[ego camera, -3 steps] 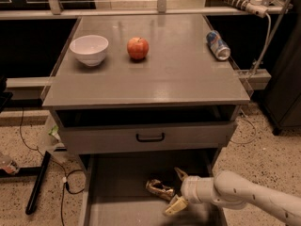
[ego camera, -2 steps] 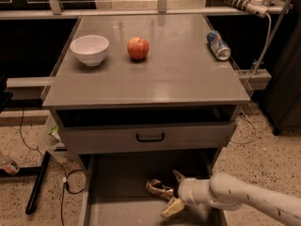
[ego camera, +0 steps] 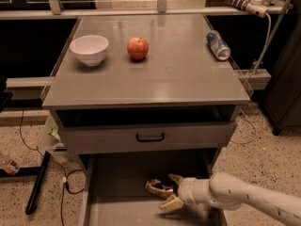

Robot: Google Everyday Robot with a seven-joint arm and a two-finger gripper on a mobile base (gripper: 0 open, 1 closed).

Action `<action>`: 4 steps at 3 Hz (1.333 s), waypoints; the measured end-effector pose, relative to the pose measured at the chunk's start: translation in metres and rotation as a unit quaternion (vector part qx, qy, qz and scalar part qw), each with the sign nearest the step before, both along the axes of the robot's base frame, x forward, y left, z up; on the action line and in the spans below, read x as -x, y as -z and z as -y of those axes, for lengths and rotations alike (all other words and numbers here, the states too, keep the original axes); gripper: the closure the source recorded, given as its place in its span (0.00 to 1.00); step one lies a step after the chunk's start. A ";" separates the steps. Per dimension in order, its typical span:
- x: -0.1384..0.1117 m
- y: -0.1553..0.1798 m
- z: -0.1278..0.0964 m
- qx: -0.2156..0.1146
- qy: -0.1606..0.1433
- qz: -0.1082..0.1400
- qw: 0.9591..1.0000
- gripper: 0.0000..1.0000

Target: Pick orange can from middle drawer and place on counter

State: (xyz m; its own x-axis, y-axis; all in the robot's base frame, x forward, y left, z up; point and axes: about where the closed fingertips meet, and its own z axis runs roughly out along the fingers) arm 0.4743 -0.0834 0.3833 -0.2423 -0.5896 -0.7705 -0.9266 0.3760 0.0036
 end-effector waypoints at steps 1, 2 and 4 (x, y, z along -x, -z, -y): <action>0.000 0.000 0.000 0.000 0.000 0.000 1.000 0.48; 0.000 0.000 0.000 0.000 0.000 0.000 1.000 0.71; 0.000 0.000 0.000 0.000 0.000 0.000 1.000 1.00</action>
Offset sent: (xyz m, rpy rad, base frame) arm 0.0000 0.0000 0.0000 0.0000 0.0000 0.0000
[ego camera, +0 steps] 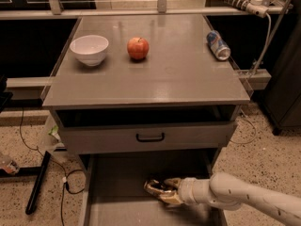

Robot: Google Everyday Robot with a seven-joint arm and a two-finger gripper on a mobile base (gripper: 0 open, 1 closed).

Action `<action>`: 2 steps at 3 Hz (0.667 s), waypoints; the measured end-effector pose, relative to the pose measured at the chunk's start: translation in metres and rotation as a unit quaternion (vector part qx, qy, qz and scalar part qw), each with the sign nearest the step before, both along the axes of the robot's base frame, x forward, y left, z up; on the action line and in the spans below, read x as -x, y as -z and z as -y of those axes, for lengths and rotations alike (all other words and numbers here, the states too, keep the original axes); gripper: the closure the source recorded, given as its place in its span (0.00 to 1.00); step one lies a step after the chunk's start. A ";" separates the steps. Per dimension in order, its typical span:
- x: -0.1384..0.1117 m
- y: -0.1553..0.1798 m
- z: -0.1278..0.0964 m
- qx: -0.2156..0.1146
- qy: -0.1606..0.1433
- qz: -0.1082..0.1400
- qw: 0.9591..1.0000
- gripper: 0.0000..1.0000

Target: Pick orange can from middle drawer and place on counter

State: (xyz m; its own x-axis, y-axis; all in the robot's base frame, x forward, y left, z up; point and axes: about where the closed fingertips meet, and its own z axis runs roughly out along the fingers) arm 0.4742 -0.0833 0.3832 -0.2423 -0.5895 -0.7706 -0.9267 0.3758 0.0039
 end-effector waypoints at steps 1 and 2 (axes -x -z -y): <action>0.001 0.000 0.002 -0.001 0.000 -0.004 1.000 1.00; 0.005 -0.022 0.010 -0.006 -0.004 0.000 1.000 1.00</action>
Offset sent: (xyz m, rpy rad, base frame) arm -0.0089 -0.0254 0.0559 0.0236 -0.0131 0.0140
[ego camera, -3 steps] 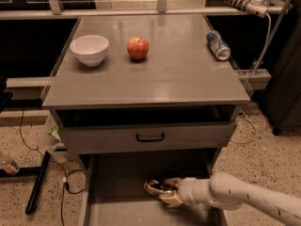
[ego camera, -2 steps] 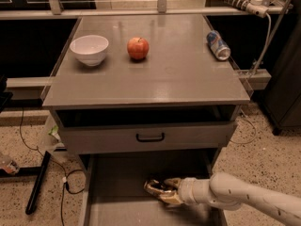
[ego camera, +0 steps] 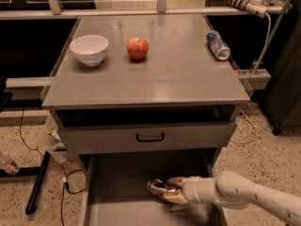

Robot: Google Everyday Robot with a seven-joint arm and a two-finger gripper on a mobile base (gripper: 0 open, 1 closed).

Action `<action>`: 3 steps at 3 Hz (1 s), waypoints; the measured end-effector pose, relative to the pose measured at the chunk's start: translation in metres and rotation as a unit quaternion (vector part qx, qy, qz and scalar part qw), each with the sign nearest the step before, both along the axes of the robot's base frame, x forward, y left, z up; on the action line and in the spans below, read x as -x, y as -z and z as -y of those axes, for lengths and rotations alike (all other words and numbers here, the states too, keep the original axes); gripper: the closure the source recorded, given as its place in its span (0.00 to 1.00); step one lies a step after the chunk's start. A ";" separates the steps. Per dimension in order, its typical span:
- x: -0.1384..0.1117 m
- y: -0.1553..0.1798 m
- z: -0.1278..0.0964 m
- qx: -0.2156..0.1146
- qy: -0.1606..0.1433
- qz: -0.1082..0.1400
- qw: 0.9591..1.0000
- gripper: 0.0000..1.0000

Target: Pick orange can from middle drawer and place on counter

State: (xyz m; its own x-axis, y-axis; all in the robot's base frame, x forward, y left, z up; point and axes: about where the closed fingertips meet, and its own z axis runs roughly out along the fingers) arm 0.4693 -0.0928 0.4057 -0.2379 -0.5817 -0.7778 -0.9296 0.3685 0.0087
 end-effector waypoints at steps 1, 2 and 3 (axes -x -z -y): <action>0.008 -0.050 0.011 -0.003 -0.012 0.025 1.000 1.00; 0.021 -0.122 0.022 0.001 -0.030 0.061 0.998 1.00; 0.032 -0.206 0.032 0.011 -0.045 0.112 0.993 1.00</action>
Offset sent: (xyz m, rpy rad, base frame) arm -0.0326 -0.0430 0.2258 -0.0308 -0.2319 0.1002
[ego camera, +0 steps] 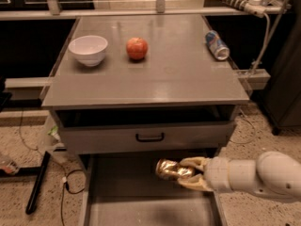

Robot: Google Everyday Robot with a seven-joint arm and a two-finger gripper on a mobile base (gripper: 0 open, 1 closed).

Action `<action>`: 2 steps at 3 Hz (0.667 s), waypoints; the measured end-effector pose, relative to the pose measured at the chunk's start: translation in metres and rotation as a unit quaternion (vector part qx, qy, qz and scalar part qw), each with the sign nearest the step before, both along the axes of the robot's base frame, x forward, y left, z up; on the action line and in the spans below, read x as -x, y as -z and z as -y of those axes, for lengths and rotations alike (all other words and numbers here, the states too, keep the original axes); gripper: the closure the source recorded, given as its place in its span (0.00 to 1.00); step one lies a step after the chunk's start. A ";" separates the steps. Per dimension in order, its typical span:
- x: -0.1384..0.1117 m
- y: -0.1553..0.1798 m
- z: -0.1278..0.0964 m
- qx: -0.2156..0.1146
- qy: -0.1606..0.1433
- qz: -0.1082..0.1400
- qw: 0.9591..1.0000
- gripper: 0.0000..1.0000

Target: Pick orange can from middle drawer and place on counter

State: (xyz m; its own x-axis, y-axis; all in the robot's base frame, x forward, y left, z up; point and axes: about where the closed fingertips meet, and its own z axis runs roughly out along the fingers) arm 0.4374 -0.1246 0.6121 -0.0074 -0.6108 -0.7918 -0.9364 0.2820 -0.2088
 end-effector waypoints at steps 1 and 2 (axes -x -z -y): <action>0.009 -0.089 0.005 0.021 -0.002 0.060 0.998 1.00; 0.003 -0.129 0.012 0.031 0.001 0.084 0.996 1.00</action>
Offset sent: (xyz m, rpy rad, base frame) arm 0.0053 -0.0231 0.1677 -0.0758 -0.2081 -0.0157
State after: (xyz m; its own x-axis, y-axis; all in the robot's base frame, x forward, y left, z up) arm 0.4346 -0.1370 0.7413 0.1199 -0.6592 -0.7423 -0.8861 0.2662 -0.3796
